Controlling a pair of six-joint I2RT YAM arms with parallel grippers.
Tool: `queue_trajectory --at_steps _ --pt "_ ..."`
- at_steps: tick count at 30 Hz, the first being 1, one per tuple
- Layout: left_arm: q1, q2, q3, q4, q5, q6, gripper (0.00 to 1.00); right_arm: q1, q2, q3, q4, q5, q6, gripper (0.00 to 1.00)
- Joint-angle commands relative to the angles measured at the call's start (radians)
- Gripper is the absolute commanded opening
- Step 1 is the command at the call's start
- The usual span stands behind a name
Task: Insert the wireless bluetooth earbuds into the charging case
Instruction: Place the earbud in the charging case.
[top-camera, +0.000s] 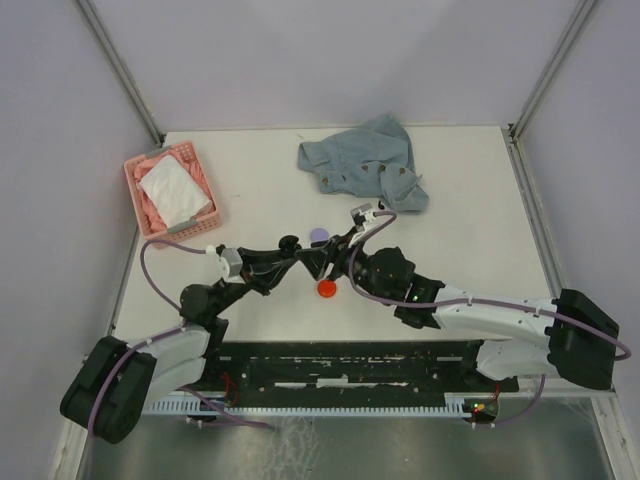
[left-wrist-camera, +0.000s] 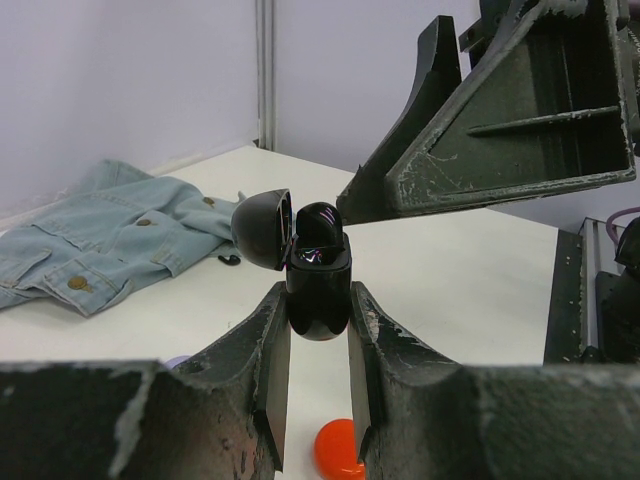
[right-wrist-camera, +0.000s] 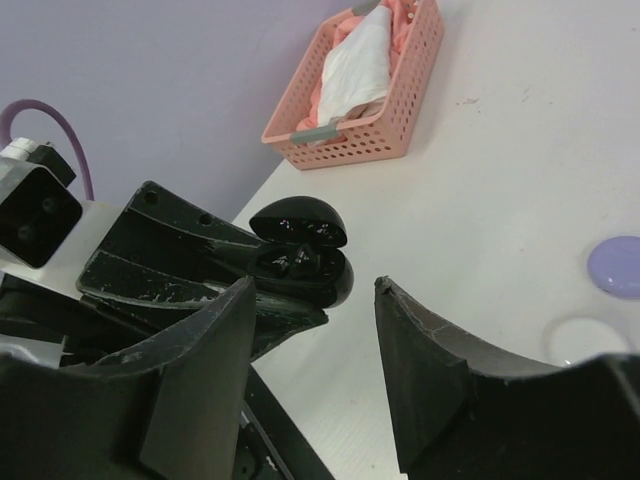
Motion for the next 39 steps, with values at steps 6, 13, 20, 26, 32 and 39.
queue_trajectory --at_steps 6,13,20,26,32,39 --pt "-0.002 0.006 0.028 0.026 0.003 0.008 0.03 -0.03 -0.101 0.146 -0.324 0.038 -0.153 0.7" --pt "-0.001 0.016 0.04 0.012 0.032 0.013 0.03 -0.06 -0.072 0.32 -0.612 -0.073 -0.192 0.66" --pt "-0.002 0.027 0.056 -0.014 0.068 0.025 0.03 -0.062 0.023 0.528 -0.883 -0.163 -0.166 0.48" --pt "-0.003 0.058 0.074 -0.017 0.12 0.028 0.03 -0.063 0.092 0.601 -0.982 -0.187 -0.137 0.42" --pt "-0.005 0.067 0.078 -0.011 0.132 0.025 0.03 -0.067 0.125 0.598 -0.982 -0.189 -0.125 0.37" --pt "-0.012 0.073 0.083 -0.008 0.143 0.023 0.03 -0.068 0.14 0.576 -0.894 -0.266 -0.133 0.36"
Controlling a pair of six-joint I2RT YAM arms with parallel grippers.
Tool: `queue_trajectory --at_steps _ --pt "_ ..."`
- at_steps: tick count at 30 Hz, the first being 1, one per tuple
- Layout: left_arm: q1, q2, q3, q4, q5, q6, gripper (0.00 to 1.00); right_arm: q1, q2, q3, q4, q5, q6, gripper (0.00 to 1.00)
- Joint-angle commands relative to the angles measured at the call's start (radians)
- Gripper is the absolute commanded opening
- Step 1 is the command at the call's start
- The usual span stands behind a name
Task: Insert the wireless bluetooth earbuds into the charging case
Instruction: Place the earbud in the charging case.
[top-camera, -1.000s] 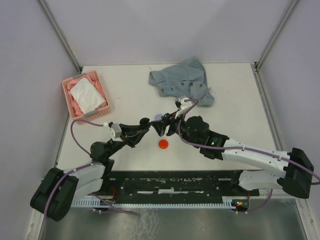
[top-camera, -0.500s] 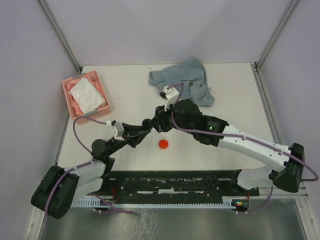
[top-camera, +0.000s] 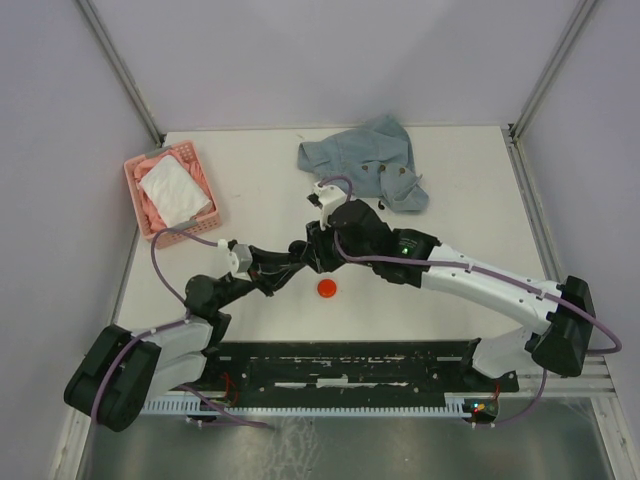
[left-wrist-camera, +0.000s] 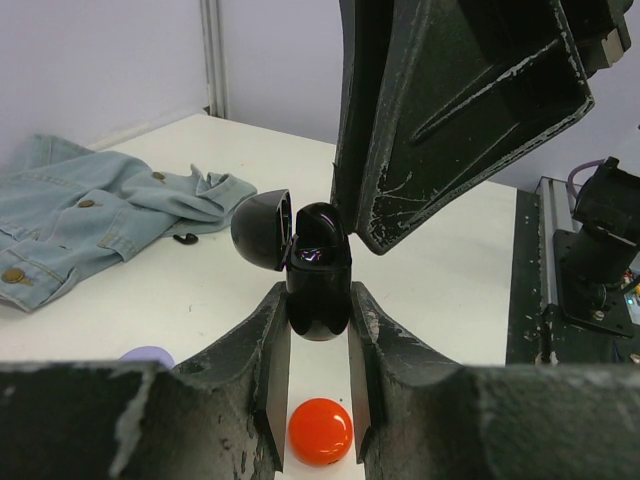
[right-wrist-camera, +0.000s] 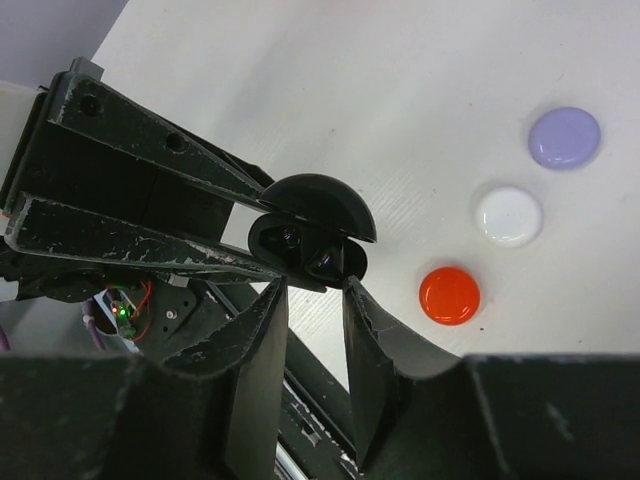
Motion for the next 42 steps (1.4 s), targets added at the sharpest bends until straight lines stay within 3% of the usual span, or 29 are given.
queue_trajectory --at_steps 1,8,21,32,42 --pt "-0.007 0.003 0.036 0.034 0.021 0.021 0.03 -0.002 0.0 0.014 0.096 -0.068 0.003 0.36" --pt "-0.01 0.005 0.037 0.037 0.024 0.022 0.03 -0.004 -0.026 -0.008 0.147 -0.105 -0.023 0.39" --pt "-0.011 0.021 0.041 0.032 0.025 0.03 0.03 -0.006 -0.043 0.064 -0.035 -0.002 -0.034 0.39" --pt "-0.016 0.025 0.045 0.042 0.05 0.02 0.03 -0.006 -0.024 0.059 0.014 -0.047 -0.083 0.43" --pt "-0.021 0.03 0.052 0.049 0.069 0.013 0.03 -0.007 0.005 0.057 0.048 -0.07 -0.095 0.39"
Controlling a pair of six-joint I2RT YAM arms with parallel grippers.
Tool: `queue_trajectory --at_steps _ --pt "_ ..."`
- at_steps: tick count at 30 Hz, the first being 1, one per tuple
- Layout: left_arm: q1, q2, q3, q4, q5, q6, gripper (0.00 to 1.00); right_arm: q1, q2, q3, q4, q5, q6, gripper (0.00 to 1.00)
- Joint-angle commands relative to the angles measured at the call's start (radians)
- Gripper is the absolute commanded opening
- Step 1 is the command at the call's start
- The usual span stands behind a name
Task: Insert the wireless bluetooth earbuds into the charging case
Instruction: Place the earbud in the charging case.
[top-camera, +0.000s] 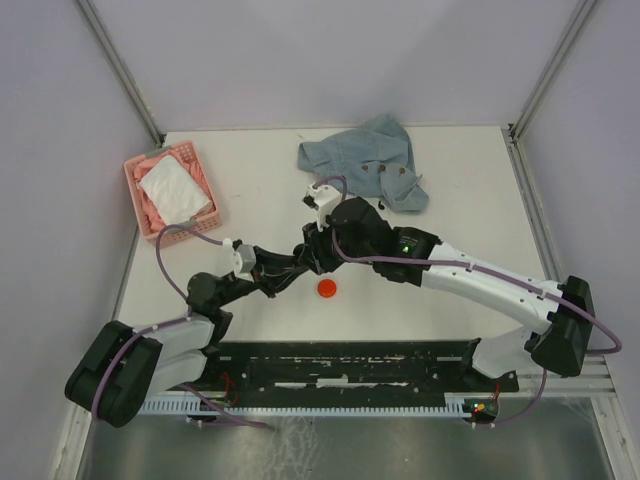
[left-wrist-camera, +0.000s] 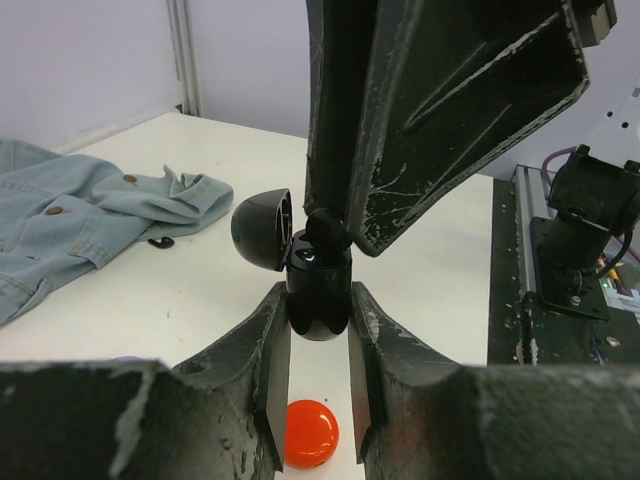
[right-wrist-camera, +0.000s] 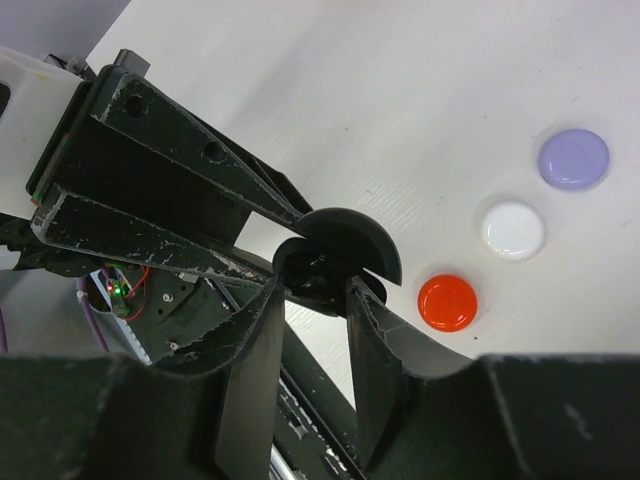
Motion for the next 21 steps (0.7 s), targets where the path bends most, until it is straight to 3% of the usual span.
queue_trajectory --at_steps 1,6,15,21 --pt "-0.007 0.007 0.034 0.049 0.026 0.013 0.03 -0.001 0.01 0.038 0.053 -0.014 -0.022 0.39" --pt "-0.01 -0.001 0.033 0.048 0.03 0.011 0.03 0.0 0.015 0.033 0.052 -0.012 -0.025 0.34" --pt "-0.012 -0.005 0.031 0.043 0.02 0.016 0.03 -0.002 -0.029 0.034 0.04 0.006 -0.062 0.17" --pt "-0.011 0.006 0.031 0.042 0.022 0.026 0.03 -0.003 -0.057 0.052 0.025 0.001 -0.084 0.14"
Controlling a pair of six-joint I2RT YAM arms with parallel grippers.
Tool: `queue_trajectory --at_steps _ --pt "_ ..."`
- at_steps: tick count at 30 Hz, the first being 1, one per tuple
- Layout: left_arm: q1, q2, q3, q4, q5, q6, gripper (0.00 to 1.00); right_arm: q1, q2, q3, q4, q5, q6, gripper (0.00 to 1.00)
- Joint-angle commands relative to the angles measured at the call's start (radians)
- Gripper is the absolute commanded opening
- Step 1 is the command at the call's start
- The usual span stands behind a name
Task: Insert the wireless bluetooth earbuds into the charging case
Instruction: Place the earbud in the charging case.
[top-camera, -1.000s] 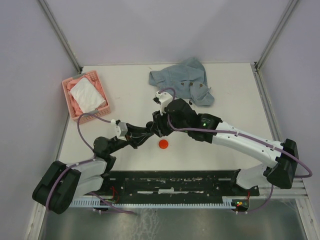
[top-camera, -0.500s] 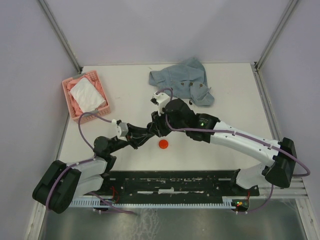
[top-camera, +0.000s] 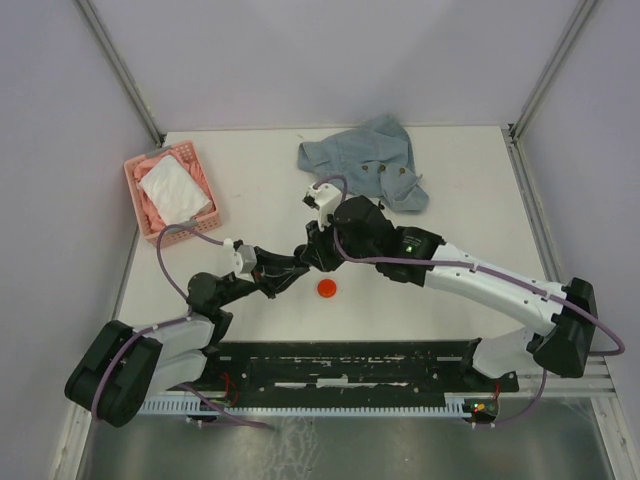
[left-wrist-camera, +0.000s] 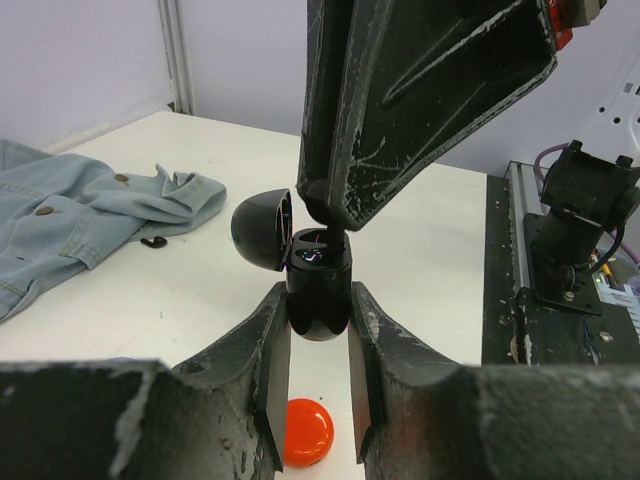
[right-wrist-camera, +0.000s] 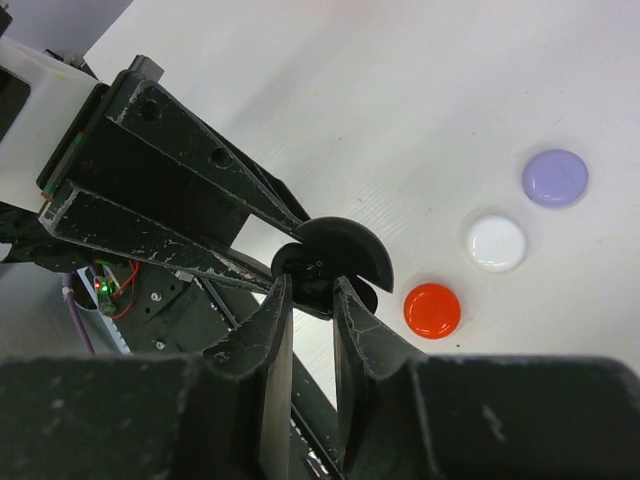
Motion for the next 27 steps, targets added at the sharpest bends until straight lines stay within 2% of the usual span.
queue_trajectory --at_steps 1,9,27 --pt "-0.004 0.004 0.028 0.045 0.007 0.028 0.03 -0.001 -0.06 0.051 0.018 0.009 -0.029 0.14" --pt "-0.006 0.002 0.024 0.06 0.01 0.027 0.03 -0.002 -0.08 0.039 0.043 -0.017 -0.008 0.13" --pt "-0.009 -0.008 0.024 0.063 0.019 0.019 0.03 -0.001 -0.017 0.025 0.071 -0.042 0.005 0.13"
